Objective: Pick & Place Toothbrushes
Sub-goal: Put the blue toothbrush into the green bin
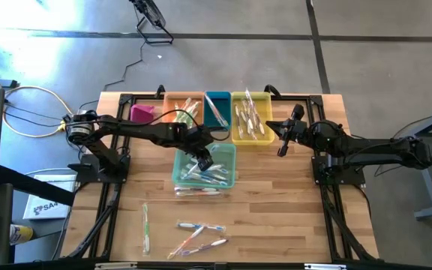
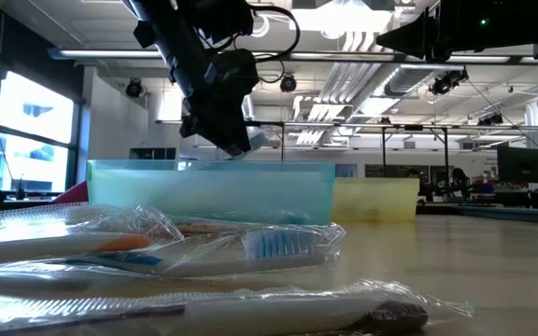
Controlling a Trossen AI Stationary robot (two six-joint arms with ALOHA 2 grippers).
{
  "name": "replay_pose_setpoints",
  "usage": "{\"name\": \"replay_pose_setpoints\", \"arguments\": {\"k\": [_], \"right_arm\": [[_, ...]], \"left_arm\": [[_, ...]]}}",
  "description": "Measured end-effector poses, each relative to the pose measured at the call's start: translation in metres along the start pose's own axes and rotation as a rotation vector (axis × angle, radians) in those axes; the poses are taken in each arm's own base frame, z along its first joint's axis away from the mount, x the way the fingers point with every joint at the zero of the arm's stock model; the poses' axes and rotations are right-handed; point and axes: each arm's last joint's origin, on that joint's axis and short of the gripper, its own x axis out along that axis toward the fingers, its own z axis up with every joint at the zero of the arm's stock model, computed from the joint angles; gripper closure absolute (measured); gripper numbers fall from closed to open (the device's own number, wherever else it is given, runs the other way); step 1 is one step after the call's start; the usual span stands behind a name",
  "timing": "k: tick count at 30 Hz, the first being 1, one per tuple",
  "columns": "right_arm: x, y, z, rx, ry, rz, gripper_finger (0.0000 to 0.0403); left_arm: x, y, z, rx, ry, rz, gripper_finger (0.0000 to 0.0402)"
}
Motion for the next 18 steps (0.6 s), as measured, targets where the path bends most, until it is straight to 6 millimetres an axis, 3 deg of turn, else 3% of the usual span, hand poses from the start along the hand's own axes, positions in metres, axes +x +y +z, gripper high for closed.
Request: {"name": "replay_pose_setpoints", "arguments": {"k": [18], "right_arm": [[0.0000, 0.0000, 0.0000, 0.000, 0.000, 0.000, 0.0401]], "left_arm": [[0.0033, 0.0017, -0.0046, 0.031, -0.005, 0.130, 0.0277]]}}
